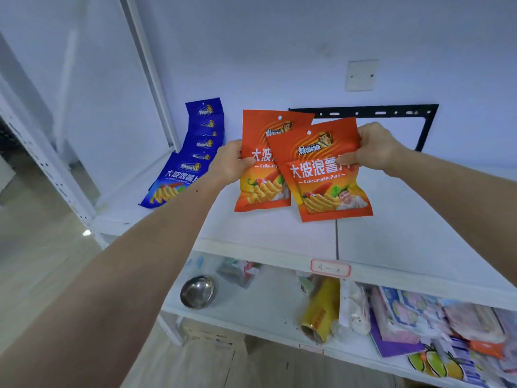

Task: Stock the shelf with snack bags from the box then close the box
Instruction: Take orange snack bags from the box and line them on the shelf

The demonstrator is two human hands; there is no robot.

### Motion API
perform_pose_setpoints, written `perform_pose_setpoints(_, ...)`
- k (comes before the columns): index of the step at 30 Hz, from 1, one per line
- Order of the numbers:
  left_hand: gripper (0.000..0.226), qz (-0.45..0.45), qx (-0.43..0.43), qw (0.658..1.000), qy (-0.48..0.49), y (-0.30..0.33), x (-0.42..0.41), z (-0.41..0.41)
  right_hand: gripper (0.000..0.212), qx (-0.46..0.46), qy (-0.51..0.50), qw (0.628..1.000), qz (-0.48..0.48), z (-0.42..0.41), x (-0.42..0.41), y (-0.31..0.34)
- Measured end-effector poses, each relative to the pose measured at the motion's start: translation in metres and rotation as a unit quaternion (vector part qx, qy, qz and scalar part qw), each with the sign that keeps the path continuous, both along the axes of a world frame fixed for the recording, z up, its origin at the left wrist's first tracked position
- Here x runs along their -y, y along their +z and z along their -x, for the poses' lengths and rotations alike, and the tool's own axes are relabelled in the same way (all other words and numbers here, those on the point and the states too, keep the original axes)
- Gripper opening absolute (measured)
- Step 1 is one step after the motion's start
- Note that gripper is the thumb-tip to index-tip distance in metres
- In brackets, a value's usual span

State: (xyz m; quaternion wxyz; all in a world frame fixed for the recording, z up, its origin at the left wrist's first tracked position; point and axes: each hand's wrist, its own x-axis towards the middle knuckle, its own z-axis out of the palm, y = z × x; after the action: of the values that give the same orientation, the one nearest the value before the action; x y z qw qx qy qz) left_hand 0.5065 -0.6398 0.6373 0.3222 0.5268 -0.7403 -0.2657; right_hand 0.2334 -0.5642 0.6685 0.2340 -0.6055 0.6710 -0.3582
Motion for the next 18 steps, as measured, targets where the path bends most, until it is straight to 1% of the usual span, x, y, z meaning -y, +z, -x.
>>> perform_pose_setpoints(4, 0.043, 0.025, 0.019, 0.999, -0.019, -0.005, 0.088, -0.02, 0.032, 0.015, -0.019, 1.0, -0.014, -0.016, 0.062, -0.008)
perform_pose_setpoints(6, 0.041, 0.04, 0.029, 0.999, -0.014, -0.005, 0.13, -0.029, 0.026, 0.025, -0.036, 0.999, -0.018, -0.025, 0.09, -0.011)
perform_pose_setpoints(10, 0.041, 0.056, 0.022, 0.998, -0.013, -0.007, 0.202, -0.043, 0.026, 0.034, -0.077, 0.996, -0.029, -0.043, 0.136, -0.015)
perform_pose_setpoints(15, 0.041, 0.054, 0.03, 0.998, -0.022, -0.011, 0.265, -0.046, 0.031, 0.036, -0.101, 0.993, -0.046, -0.057, 0.179, -0.021)
perform_pose_setpoints(18, 0.041, 0.047, 0.019, 0.998, -0.027, -0.015, 0.293, -0.039, 0.033, 0.034, -0.102, 0.993, -0.055, -0.059, 0.202, -0.024)
